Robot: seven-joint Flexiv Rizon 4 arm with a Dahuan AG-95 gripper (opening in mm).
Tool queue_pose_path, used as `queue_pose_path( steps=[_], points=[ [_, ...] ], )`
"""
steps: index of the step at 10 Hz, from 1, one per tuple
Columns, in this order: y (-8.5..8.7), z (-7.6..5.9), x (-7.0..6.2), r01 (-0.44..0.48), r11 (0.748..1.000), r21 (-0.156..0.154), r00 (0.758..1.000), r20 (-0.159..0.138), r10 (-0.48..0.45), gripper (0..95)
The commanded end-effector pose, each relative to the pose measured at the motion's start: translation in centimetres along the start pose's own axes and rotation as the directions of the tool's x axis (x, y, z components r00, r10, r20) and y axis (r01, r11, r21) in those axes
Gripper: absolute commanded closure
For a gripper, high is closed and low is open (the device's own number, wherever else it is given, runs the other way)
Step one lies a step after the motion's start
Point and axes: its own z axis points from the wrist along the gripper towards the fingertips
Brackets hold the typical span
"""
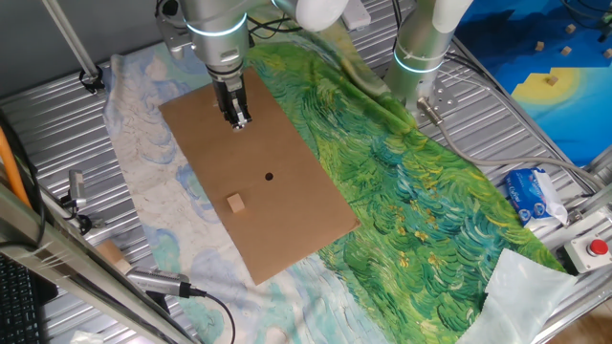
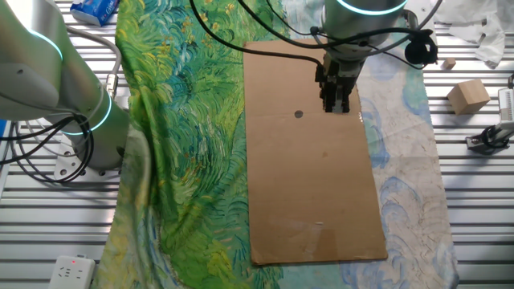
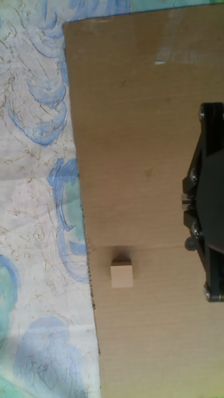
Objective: Hold a small block with the gripper and sweep it from left to right on the table
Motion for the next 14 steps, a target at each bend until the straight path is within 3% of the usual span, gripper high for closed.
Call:
queue_pose_path(
  steps=[1, 4, 7, 9, 14],
  points=[
    [0.0, 0.0, 0.0, 0.0, 1.0, 0.001, 1.0, -0.004, 0.0, 95.0],
    [0.0, 0.5, -0.2, -0.037, 0.999, 0.004, 0.999, -0.025, 0.037, 95.0],
    [0.7, 1.1, -1.6, -0.064, 0.998, 0.004, 0.998, -0.025, 0.064, 95.0],
    [1.8, 1.0, -3.8, -0.093, 0.996, 0.003, 0.995, -0.042, 0.093, 95.0],
    [3.0, 1.2, -6.8, -0.121, 0.993, 0.001, 0.991, -0.06, 0.121, 95.0]
  ],
)
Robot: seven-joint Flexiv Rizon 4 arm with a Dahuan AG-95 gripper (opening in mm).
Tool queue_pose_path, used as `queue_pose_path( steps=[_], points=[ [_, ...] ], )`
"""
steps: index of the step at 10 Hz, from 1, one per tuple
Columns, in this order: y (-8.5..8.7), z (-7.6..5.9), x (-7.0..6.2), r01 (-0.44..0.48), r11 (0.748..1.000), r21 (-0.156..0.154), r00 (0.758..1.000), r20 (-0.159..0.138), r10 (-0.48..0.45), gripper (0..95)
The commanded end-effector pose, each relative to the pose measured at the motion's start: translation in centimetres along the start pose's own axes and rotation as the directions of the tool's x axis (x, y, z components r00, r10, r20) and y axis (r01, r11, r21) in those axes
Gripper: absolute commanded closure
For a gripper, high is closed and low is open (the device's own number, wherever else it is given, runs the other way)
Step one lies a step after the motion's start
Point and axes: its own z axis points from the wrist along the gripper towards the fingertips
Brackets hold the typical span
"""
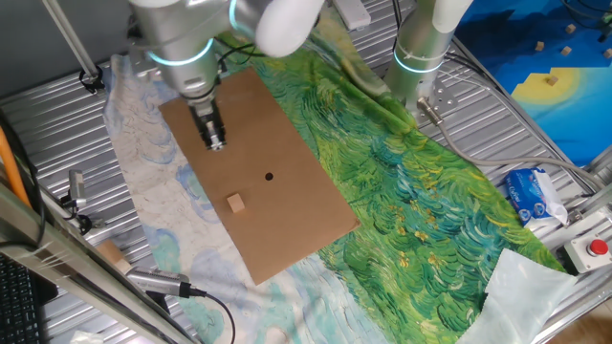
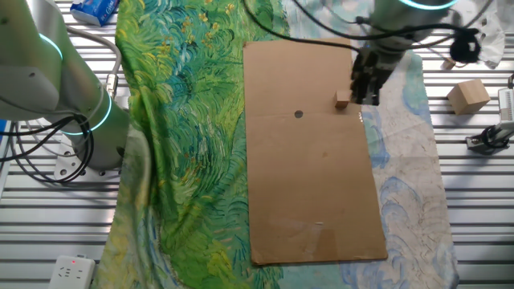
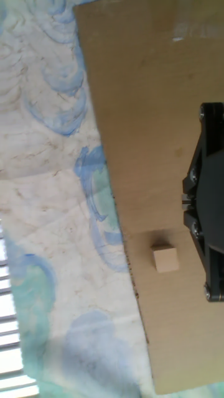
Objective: Hold a small block with the gripper and sweep it from left to right on the table
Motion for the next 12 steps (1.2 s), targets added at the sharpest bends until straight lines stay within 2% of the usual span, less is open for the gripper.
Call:
queue_pose_path(
  steps=[1, 7, 12],
  points=[
    [0.3, 0.3, -0.7, -0.002, 1.0, -0.001, 1.0, -0.001, 0.002, 95.0],
    [2.1, 0.5, -2.9, -0.025, 1.0, -0.005, 1.0, -0.01, 0.025, 95.0],
    [2.1, 3.3, -3.0, -0.038, 0.999, -0.013, 0.999, -0.005, 0.038, 95.0]
  ],
)
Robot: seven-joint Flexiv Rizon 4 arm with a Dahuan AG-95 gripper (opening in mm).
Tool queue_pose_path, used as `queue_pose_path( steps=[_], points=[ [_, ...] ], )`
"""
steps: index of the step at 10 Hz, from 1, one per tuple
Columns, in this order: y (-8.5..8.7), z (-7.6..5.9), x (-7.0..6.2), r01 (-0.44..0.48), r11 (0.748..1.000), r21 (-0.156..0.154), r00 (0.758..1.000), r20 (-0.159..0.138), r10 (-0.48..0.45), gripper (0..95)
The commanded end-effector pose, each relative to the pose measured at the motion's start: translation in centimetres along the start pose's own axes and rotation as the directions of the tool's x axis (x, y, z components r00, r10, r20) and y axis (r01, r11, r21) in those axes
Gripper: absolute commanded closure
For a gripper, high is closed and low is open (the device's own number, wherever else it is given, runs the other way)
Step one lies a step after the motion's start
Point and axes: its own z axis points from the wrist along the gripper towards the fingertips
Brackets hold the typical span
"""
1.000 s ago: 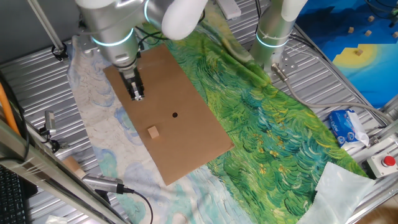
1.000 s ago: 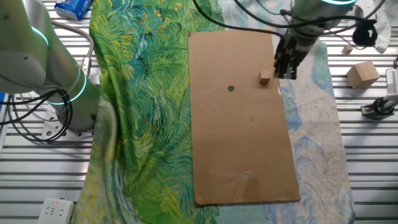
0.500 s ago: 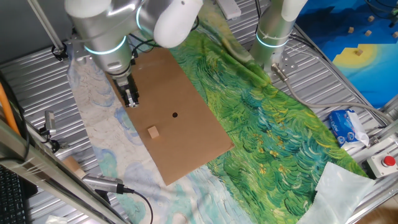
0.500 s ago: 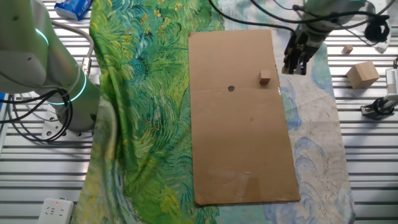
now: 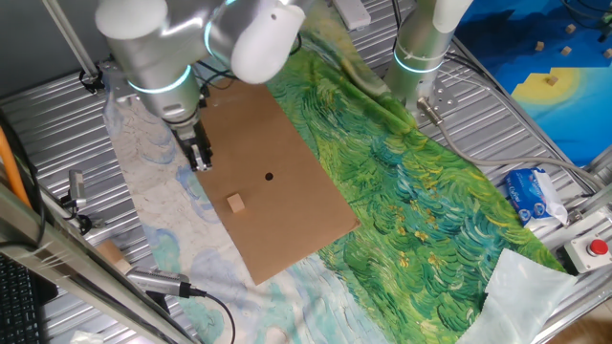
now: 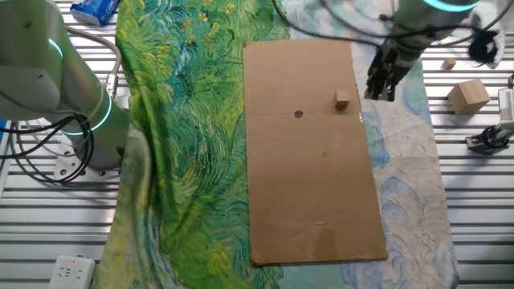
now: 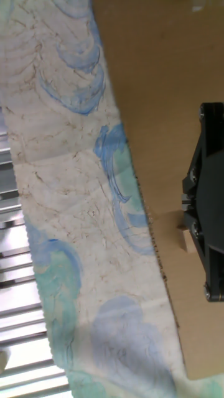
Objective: Hold a small block with the gripper and sweep it from left to right on the table
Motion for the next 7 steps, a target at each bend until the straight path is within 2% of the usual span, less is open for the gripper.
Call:
queue_pose_path(
  steps=[1, 5, 7],
  points=[
    [0.0, 0.3, -0.1, -0.001, 1.0, 0.001, 1.0, -0.006, 0.001, 95.0],
    [-0.3, 0.1, 0.2, -0.013, 1.0, 0.01, 1.0, -0.008, 0.013, 95.0],
    [-0.8, -0.3, 1.2, -0.006, 1.0, 0.014, 1.0, -0.009, 0.006, 95.0]
  ],
)
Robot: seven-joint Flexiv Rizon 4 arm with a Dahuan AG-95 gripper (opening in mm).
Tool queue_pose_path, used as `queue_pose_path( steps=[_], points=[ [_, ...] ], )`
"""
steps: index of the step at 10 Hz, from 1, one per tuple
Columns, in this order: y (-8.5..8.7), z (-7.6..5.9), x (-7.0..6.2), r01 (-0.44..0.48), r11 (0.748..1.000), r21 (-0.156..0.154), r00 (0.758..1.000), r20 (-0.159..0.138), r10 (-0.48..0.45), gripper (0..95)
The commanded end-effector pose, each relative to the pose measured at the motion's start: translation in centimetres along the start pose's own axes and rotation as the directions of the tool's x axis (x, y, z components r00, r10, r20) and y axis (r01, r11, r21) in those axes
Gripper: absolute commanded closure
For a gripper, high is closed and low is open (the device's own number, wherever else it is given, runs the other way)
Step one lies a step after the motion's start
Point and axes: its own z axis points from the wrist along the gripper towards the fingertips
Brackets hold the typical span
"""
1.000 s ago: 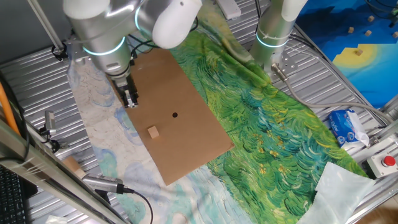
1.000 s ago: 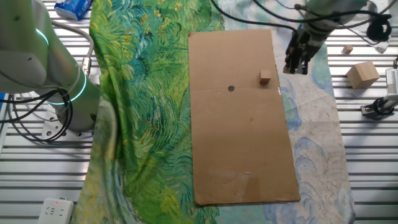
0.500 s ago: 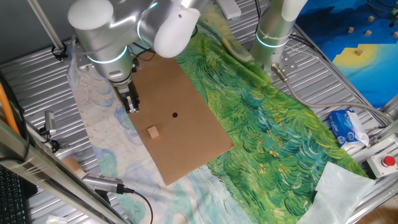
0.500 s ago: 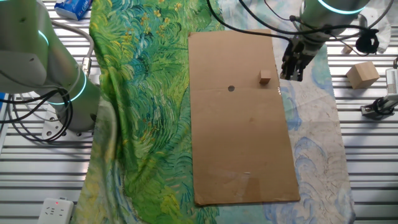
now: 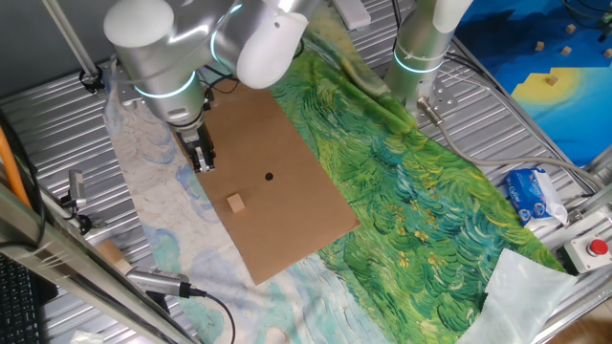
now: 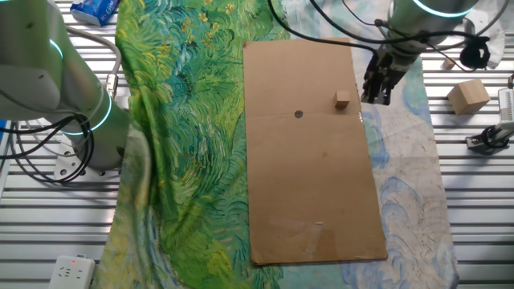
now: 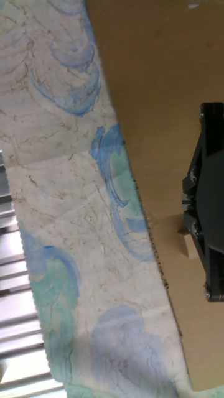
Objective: Hold a small block with the gripper and sweep it from left to right on the table
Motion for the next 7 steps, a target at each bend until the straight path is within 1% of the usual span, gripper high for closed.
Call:
queue_pose_path(
  steps=[1, 3, 5, 7],
  points=[
    [-0.24, -0.15, 0.35, 0.004, 1.0, 0.0, 1.0, 0.002, -0.004, 95.0],
    [-0.24, -0.15, 0.35, 0.007, 1.0, 0.001, 1.0, 0.002, -0.007, 95.0],
    [-0.24, -0.15, 0.35, 0.007, 1.0, 0.012, 1.0, -0.014, -0.007, 95.0],
    [-0.24, -0.15, 0.35, 0.033, 0.999, 0.021, 0.999, -0.029, -0.032, 95.0]
  ],
)
